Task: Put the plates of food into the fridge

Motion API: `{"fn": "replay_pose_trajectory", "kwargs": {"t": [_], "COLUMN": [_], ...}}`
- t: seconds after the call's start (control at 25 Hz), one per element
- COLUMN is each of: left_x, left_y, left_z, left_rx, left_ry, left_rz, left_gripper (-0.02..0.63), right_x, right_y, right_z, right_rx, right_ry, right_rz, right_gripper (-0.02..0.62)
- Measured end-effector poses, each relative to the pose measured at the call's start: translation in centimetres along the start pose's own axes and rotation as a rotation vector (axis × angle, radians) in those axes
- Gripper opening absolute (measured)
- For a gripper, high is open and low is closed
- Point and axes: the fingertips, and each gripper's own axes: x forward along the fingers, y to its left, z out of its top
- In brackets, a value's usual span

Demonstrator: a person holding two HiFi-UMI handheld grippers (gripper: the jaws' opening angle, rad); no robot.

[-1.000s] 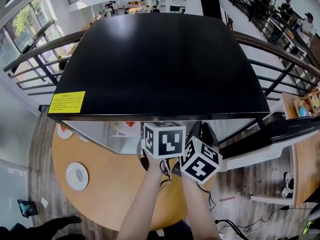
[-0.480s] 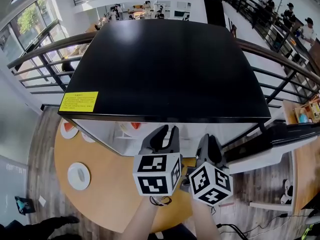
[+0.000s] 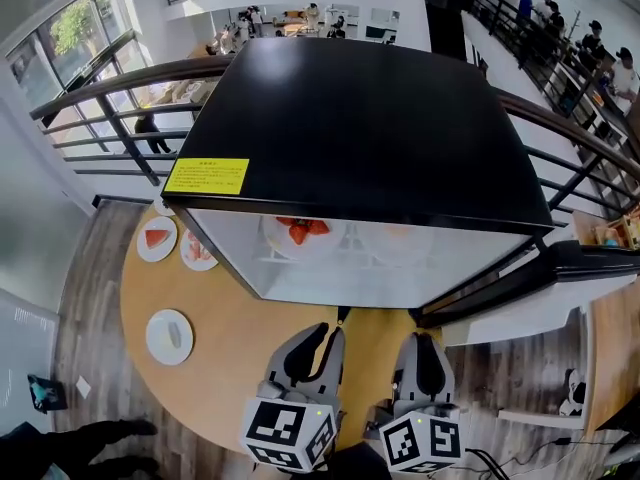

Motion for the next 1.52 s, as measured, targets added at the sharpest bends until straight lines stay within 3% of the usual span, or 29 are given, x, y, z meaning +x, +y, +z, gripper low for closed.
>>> {"fn": "replay_pose_trajectory", "kwargs": {"t": [0.16,0.28,0.48,0.8,1.12,1.36,1.52], "left_x": [-3.1,-4.8,-7.5,-11.8,-17.0,-22.8,-26.5], "left_y": [0.6,1.0,1.9,3.7,8.6,16.5,22.1], "left_z": [-1.9,-2.1,-1.6,0.0,-0.2,-3.2,-5.0], "left_rx": [-0.041,-0.020,0.003,-0.014,-0.060,-0.162,-0.336], "left_ry": [0.006,-0.002,-0.023,-0.090,-0.123,-0.079,-0.078], "left_rz": [0.010,0.021,0.050,0.088,0.201,0.387,0.481], "left_gripper": [0.060,0.046,0.008,0.008,0.008,0.008,0.008], "right_x": [-1.9,-2.8,-4.5,-6.6,-6.9,-6.1,-5.1], "right_y": [1.5,3.1,5.0,8.2,12.7,17.1,18.9], "right_z": [-2.5,-3.0,-2.9,-3.4,-4.9,-8.2,-10.2], "right_rx": [0.011,-0.003,-0.010,-0.022,-0.015,0.042,0.062], "right_ry": [0.046,0.049,0.028,0.015,0.035,0.118,0.168], "right_rz": [0.020,0.039,0.045,0.076,0.164,0.265,0.291], "right_gripper": [0.075,0.075,0.075,0.075,0.075,0.075,0.075]}}
